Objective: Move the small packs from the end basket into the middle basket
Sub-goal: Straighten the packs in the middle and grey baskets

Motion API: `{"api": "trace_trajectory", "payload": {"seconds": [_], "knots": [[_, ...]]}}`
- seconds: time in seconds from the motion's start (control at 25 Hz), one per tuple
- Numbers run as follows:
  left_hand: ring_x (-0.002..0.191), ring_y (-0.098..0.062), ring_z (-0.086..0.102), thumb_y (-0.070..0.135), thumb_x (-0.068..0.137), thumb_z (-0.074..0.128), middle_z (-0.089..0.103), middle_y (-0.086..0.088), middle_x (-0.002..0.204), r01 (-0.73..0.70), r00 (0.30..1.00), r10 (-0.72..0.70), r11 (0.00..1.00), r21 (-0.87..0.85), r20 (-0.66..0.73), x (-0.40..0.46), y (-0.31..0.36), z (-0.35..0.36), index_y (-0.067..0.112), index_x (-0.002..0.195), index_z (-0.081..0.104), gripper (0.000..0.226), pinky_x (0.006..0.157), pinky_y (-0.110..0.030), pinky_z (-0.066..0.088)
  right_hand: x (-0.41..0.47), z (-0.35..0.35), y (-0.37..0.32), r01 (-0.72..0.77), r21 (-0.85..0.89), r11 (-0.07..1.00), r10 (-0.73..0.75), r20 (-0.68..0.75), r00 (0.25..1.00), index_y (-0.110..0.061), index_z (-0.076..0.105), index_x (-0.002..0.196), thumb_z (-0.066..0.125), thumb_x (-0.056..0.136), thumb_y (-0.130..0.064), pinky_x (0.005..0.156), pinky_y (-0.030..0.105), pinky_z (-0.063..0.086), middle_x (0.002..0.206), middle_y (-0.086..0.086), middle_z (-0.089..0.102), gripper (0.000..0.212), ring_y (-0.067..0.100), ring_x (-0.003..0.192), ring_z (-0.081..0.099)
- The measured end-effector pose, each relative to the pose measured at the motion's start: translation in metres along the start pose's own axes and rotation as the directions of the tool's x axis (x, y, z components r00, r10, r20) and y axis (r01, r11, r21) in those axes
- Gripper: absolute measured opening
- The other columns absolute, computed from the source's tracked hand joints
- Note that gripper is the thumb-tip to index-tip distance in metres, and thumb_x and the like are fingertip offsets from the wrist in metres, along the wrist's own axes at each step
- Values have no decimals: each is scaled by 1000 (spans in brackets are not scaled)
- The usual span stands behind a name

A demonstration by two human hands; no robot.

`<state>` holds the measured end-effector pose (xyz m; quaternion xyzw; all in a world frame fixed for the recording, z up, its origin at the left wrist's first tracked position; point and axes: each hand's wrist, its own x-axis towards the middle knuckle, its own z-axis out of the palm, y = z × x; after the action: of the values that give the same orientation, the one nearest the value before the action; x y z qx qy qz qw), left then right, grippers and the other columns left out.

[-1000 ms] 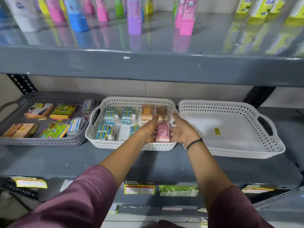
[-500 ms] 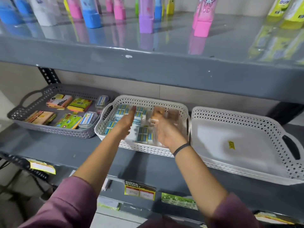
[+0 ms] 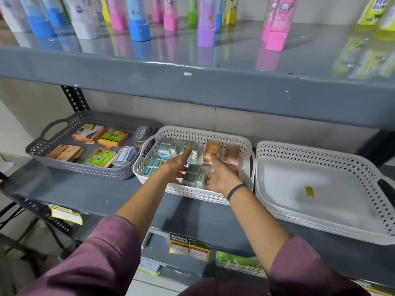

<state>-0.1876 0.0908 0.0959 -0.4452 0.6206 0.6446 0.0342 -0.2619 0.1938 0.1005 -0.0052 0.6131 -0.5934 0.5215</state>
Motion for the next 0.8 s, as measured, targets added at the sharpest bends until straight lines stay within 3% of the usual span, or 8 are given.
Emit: {"api": "trace_trajectory", "payload": {"seconds": [0.32,0.44,0.56,0.64,0.72,0.8], "knots": [[141,-31,29,68,87,23,31,-12,153,-2,999,2,1000,-7,49,-1,-1,-3,7,146,26,85,114,-46,22,-6,2,0,12,28,1000,-12,5,1000,-24,19,151,28,92,-65,122,45,19,161,11,17,73,26,150,17],[108,-20,52,70,84,19,51,-8,122,-106,994,106,993,-56,8,-6,1,-16,9,124,50,79,92,-33,38,-6,6,-4,126,-50,991,-130,-87,988,-25,15,152,26,96,-57,121,43,14,162,6,13,66,24,150,16],[116,-21,56,56,95,21,59,-9,126,-235,969,217,959,-159,-122,-9,4,-57,5,130,49,68,98,-36,40,-8,18,-9,229,-2,973,-228,-106,968,-25,18,151,28,97,-54,121,42,16,162,6,17,62,22,149,17],[84,-9,67,50,97,24,68,-4,106,-324,932,259,910,-261,-253,-11,-2,-105,9,115,58,56,76,-26,47,-10,36,-12,248,33,968,-245,-76,966,-25,22,150,28,96,-55,120,42,17,159,10,23,62,24,147,23],[63,-3,64,44,99,25,61,-7,101,-410,879,275,854,-321,-389,-13,-15,-156,14,110,55,44,65,-21,43,-12,63,-15,245,67,967,-244,-11,970,-25,22,150,28,96,-56,119,42,19,157,16,26,63,26,146,26],[44,0,57,44,99,27,53,-7,81,-421,863,238,827,-373,-446,-12,-27,-195,24,107,49,31,47,-15,42,-11,97,-15,230,99,968,-235,45,971,-25,22,151,28,97,-55,119,42,20,156,19,26,62,28,146,26]]}}
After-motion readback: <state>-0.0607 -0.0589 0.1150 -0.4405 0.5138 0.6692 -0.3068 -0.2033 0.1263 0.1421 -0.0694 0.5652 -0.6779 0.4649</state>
